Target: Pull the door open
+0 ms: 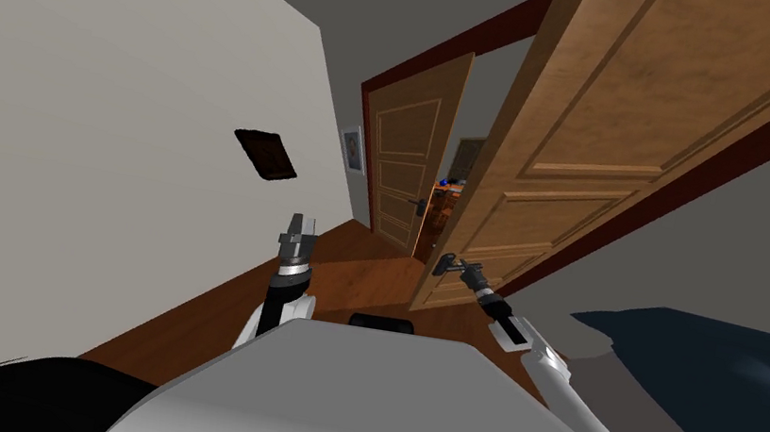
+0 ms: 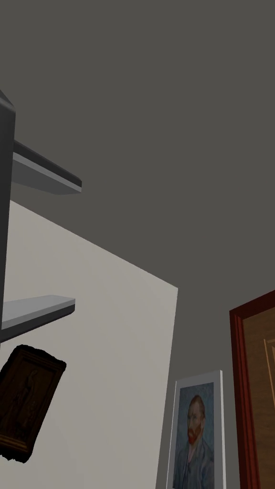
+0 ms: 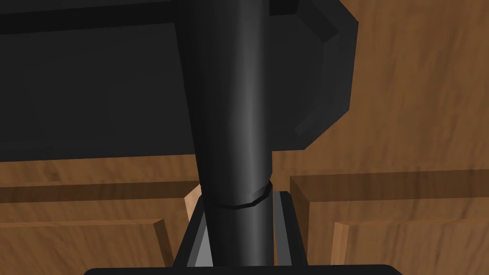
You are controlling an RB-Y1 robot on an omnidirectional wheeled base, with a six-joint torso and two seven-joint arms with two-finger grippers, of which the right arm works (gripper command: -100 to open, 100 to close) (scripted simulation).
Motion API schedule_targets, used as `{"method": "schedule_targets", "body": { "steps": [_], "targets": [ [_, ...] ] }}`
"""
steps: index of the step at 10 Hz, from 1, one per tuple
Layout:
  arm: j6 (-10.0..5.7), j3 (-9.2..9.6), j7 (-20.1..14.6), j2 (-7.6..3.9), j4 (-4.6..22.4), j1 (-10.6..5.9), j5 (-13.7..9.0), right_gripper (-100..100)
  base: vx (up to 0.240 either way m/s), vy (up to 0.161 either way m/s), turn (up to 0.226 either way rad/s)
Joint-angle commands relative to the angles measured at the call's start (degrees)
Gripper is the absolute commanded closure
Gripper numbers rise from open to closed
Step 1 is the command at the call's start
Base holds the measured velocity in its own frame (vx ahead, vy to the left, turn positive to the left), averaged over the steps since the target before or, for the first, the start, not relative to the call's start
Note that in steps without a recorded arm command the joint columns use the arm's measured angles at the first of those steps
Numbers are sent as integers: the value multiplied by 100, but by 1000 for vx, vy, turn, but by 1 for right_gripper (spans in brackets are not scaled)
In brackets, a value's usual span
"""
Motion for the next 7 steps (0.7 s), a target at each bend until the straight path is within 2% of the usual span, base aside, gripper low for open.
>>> {"method": "schedule_targets", "body": {
  "steps": [1, 4, 5, 6, 7],
  "targets": [
    [-179, 29, -71, -41, 6, 58, 35, 100, -118, -66, 78],
    [-400, 50, -182, -134, 23, 138, 88, 100, -172, -98, 105],
    [-344, 17, -150, -132, 49, 81, 69, 100, -76, -39, 17],
    [-490, 19, -191, -173, 114, 110, 99, 100, -146, -94, 155],
    [-526, 18, -201, -184, 129, 115, 106, 100, -218, -89, 139]
  ]
}}
